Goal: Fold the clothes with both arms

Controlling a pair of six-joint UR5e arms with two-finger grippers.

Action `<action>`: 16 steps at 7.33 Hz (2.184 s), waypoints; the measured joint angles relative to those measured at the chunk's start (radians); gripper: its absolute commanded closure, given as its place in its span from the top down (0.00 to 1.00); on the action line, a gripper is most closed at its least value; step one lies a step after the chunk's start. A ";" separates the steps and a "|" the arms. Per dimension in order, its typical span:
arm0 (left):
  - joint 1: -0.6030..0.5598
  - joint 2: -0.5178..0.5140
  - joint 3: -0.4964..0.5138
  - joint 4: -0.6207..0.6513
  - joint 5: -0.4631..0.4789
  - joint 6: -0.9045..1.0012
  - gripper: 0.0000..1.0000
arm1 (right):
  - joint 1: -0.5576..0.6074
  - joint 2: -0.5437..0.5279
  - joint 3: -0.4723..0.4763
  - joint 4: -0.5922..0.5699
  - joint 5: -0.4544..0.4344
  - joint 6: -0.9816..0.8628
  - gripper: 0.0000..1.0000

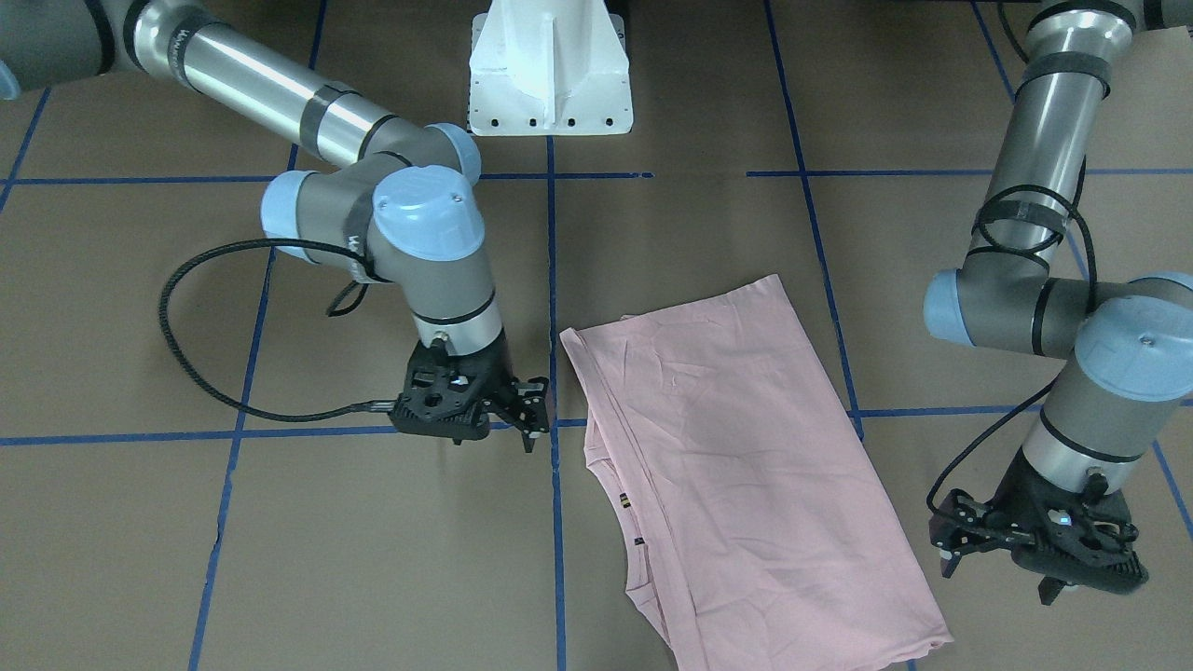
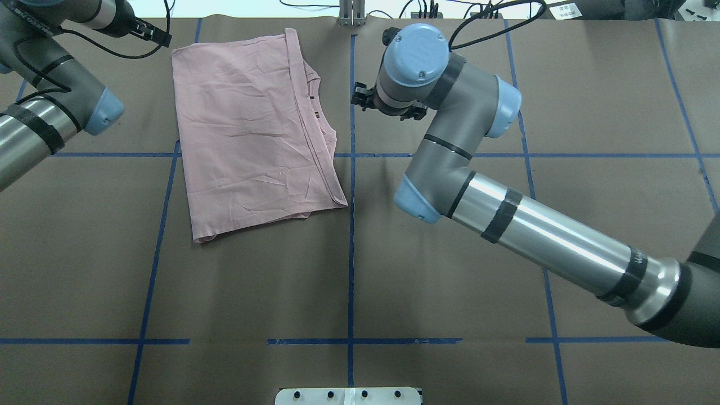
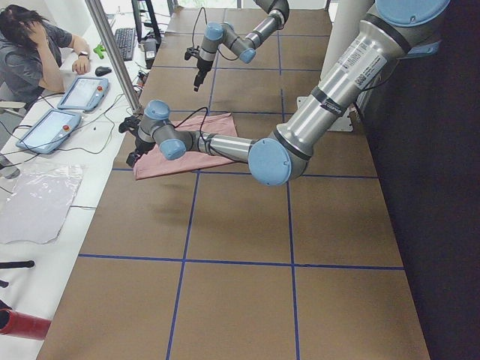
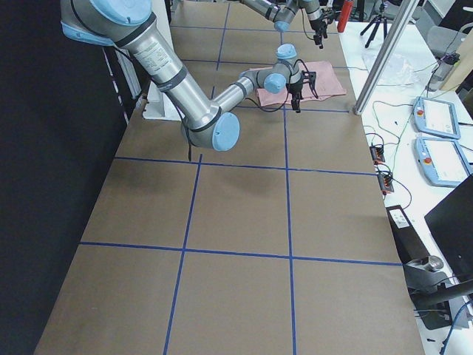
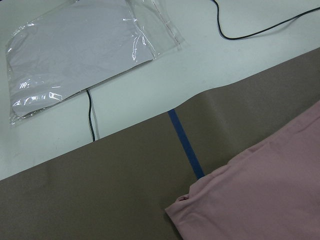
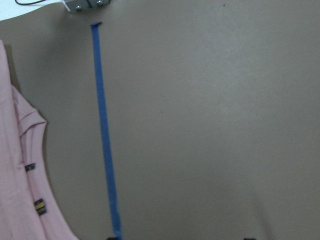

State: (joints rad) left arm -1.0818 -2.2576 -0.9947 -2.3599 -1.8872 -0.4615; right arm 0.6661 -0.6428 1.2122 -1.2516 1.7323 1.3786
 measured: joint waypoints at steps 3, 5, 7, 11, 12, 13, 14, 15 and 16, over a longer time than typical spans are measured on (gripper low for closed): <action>0.011 0.007 -0.020 -0.003 -0.003 -0.037 1.00 | -0.104 0.157 -0.125 -0.092 -0.042 0.118 0.66; 0.023 0.015 -0.031 -0.004 -0.003 -0.056 1.00 | -0.144 0.184 -0.150 -0.117 -0.059 0.148 0.63; 0.027 0.019 -0.037 -0.004 -0.003 -0.058 1.00 | -0.175 0.194 -0.172 -0.128 -0.089 0.156 0.59; 0.028 0.033 -0.049 -0.004 -0.003 -0.059 1.00 | -0.206 0.196 -0.201 -0.140 -0.125 0.160 0.59; 0.028 0.034 -0.049 -0.004 -0.003 -0.059 1.00 | -0.213 0.196 -0.207 -0.140 -0.132 0.161 0.58; 0.028 0.034 -0.050 -0.004 -0.003 -0.059 1.00 | -0.218 0.195 -0.211 -0.140 -0.138 0.161 0.46; 0.028 0.035 -0.049 -0.004 -0.003 -0.059 1.00 | -0.222 0.194 -0.213 -0.140 -0.141 0.162 0.14; 0.028 0.035 -0.049 -0.004 -0.003 -0.059 1.00 | -0.224 0.193 -0.213 -0.141 -0.143 0.167 0.00; 0.028 0.035 -0.050 -0.004 -0.003 -0.059 1.00 | -0.225 0.192 -0.213 -0.143 -0.144 0.175 0.00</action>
State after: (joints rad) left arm -1.0539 -2.2228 -1.0444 -2.3638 -1.8899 -0.5200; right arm 0.4413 -0.4504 0.9994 -1.3950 1.5887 1.5532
